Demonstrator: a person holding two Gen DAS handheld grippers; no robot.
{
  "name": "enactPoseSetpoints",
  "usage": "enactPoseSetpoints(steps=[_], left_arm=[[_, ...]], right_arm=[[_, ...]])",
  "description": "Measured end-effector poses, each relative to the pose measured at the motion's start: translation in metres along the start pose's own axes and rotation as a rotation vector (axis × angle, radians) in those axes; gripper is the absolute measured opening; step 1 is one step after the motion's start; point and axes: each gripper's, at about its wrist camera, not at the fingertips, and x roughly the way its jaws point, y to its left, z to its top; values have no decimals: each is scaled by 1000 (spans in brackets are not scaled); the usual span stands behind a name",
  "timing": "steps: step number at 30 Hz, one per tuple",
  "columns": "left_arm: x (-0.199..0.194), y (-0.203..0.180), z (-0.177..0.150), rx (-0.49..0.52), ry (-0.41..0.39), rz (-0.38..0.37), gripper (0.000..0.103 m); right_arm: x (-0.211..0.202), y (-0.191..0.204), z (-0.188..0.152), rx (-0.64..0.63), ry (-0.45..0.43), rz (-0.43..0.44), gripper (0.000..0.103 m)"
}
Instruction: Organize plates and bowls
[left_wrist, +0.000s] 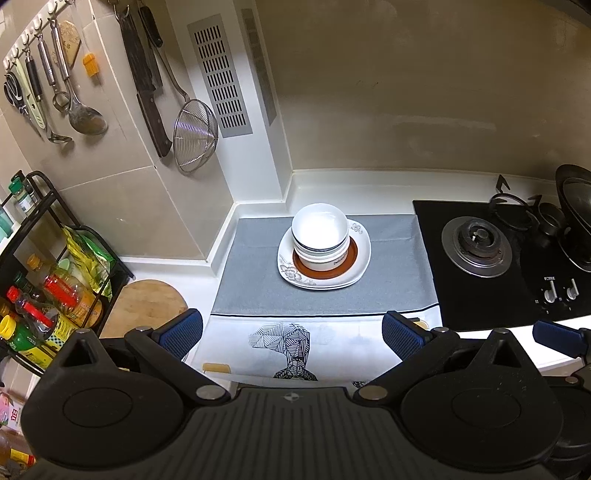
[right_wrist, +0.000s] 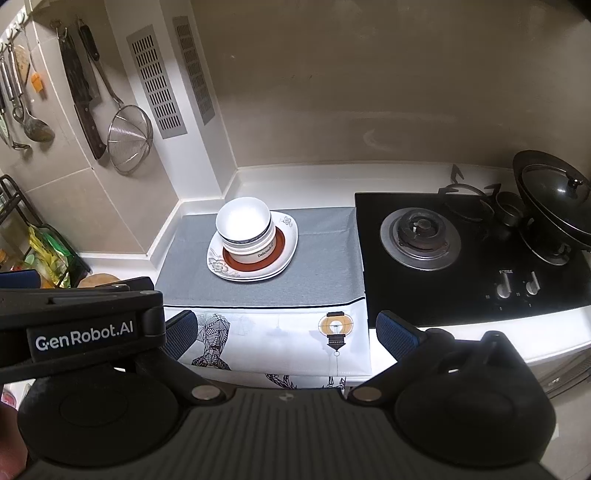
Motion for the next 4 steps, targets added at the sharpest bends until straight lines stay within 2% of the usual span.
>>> enactPoseSetpoints(steps=[4], left_arm=[[16, 11, 8, -6, 14, -9, 103]], right_arm=[[15, 12, 8, -8, 13, -9, 103]])
